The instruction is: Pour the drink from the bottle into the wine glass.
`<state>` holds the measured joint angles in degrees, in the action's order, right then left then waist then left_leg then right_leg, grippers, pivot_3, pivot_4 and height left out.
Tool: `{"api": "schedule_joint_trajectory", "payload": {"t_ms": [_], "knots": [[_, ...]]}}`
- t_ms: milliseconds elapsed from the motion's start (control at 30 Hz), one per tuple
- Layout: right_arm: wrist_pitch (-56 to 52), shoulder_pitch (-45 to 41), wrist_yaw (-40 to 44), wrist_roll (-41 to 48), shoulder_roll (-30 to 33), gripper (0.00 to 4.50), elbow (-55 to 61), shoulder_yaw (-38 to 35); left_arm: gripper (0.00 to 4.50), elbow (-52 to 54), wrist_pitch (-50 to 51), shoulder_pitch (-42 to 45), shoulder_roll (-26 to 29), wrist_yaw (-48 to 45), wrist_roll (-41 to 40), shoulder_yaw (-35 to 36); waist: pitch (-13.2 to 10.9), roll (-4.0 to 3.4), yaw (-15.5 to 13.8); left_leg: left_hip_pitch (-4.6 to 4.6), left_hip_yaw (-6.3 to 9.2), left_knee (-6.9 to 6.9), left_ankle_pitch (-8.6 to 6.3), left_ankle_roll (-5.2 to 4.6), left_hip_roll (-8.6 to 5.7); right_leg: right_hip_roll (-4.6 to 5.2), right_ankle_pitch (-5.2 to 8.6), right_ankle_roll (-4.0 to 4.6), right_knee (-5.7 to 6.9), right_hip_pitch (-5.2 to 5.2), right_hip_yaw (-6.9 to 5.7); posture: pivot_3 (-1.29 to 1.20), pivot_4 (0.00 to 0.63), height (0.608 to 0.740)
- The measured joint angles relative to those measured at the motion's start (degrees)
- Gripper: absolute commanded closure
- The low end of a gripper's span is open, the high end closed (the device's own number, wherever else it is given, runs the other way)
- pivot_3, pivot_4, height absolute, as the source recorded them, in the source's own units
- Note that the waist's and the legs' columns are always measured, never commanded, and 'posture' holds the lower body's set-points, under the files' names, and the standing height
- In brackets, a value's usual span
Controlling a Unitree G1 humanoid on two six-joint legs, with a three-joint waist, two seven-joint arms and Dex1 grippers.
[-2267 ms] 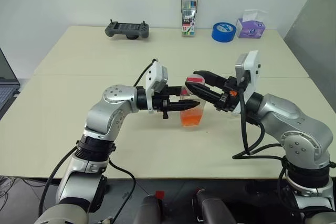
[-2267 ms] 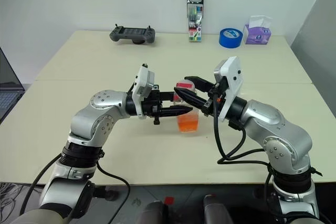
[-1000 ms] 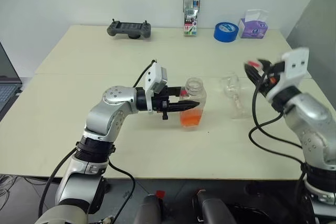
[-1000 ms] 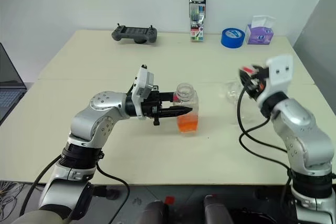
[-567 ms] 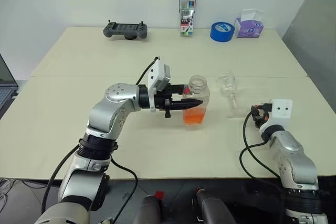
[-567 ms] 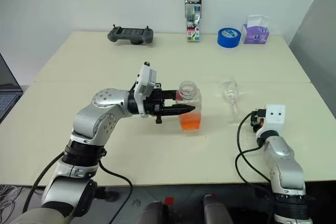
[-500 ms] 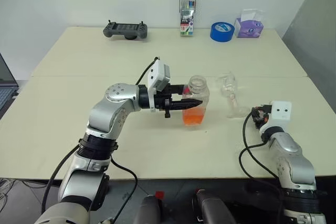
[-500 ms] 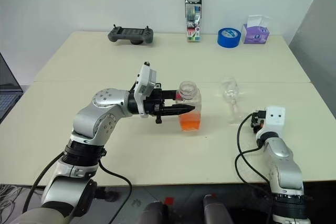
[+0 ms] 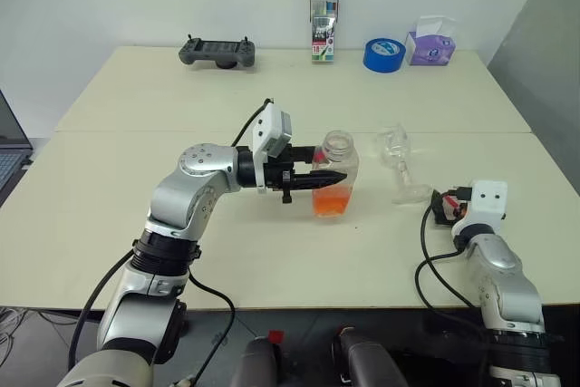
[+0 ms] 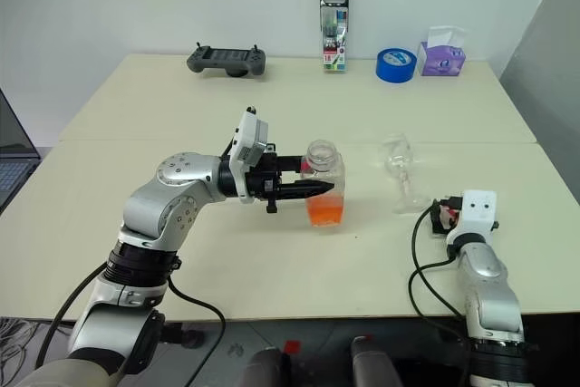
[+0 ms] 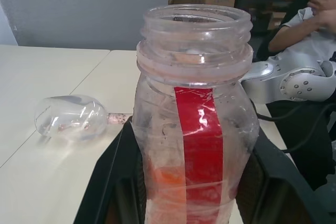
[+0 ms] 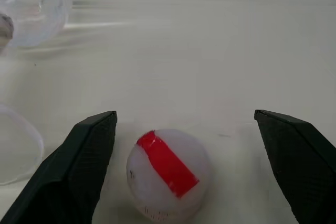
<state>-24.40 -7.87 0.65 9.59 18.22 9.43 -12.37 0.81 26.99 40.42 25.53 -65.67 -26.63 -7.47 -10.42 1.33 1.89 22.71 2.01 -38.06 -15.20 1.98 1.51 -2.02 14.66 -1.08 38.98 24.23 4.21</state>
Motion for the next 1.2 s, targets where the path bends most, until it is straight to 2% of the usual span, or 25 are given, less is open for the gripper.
{"api": "schedule_joint_trajectory", "payload": {"t_ms": [167,233,433,533,633,767,867,1067,1200], "knots": [[1.44,0.55,4.36,-1.23,7.24,0.03,10.62,-1.91,2.73,-0.93,-0.16,0.01,-0.08,0.86,0.14,0.15,0.0,0.0,-0.03,-0.01,0.02,-0.01,0.0,0.0,-0.02,0.0,0.0,0.0,-0.01,-0.03,-0.02,0.0,0.15,0.74],[1.23,0.0,7.28,1.14,8.88,0.03,13.51,-3.32,2.73,-1.1,-0.16,0.0,-0.13,1.63,0.16,0.57,0.0,0.0,0.03,-0.01,0.02,-0.01,0.0,0.0,-0.01,0.0,0.0,0.0,0.0,-0.03,-0.02,0.0,0.15,0.74],[-11.26,-7.45,25.76,25.41,18.16,0.03,24.21,-3.41,2.73,-6.17,-3.94,0.68,-2.0,9.09,3.41,2.15,-0.01,0.0,-0.07,-0.04,0.2,-0.02,0.0,-0.01,0.0,-0.02,0.0,0.0,-0.03,-0.13,-0.14,0.0,0.15,0.74],[-18.13,-11.37,30.56,36.34,22.08,0.03,25.55,-2.92,2.73,-12.41,-8.86,2.68,-2.35,17.49,8.82,3.78,-0.02,0.02,-0.19,-0.02,0.2,-0.06,0.0,-0.01,-0.04,0.02,-0.01,0.01,-0.01,-0.12,-0.14,0.0,0.15,0.74],[-21.8,-17.86,32.19,42.63,23.89,0.03,26.05,-1.88,2.73,-17.32,-12.41,4.65,-2.29,25.86,13.12,6.33,-0.02,0.02,-0.09,0.0,0.23,-0.05,0.0,-0.01,-0.03,0.03,-0.01,0.01,-0.04,-0.12,-0.16,0.0,0.15,0.74],[-23.15,-23.74,32.18,44.17,22.88,0.03,24.19,2.02,2.73,-21.42,-15.62,5.95,-2.31,37.73,18.14,9.39,-0.02,0.03,-0.16,0.05,0.27,-0.04,0.0,-0.01,-0.01,0.09,-0.02,0.03,-0.04,-0.1,-0.17,0.0,0.15,0.74],[-22.53,-24.05,33.27,42.9,21.77,0.03,22.63,5.04,2.73,-24.14,-16.66,6.03,-2.3,46.29,20.66,12.61,-0.02,0.03,-0.19,0.13,0.3,-0.04,0.0,-0.01,0.02,0.19,-0.18,0.27,-0.03,-0.05,-0.19,0.0,0.15,0.74],[-19.24,-22.75,35.5,38.66,20.23,0.03,20.34,7.94,2.73,-26.98,-19.27,5.36,-3.41,55.5,21.56,16.92,-0.01,0.04,-0.32,0.16,0.29,-0.06,0.0,0.0,-0.03,0.46,-0.2,0.26,-0.03,-0.06,-0.27,0.0,0.15,0.74],[-17.78,-22.06,36.67,36.41,19.73,0.03,19.19,9.31,2.73,-30.29,-21.32,4.05,-5.13,56.32,19.89,19.43,-0.02,0.04,-0.32,0.17,0.28,-0.11,0.0,0.0,-0.07,0.52,-0.22,0.24,-0.01,-0.07,-0.29,0.0,0.15,0.74]]}}
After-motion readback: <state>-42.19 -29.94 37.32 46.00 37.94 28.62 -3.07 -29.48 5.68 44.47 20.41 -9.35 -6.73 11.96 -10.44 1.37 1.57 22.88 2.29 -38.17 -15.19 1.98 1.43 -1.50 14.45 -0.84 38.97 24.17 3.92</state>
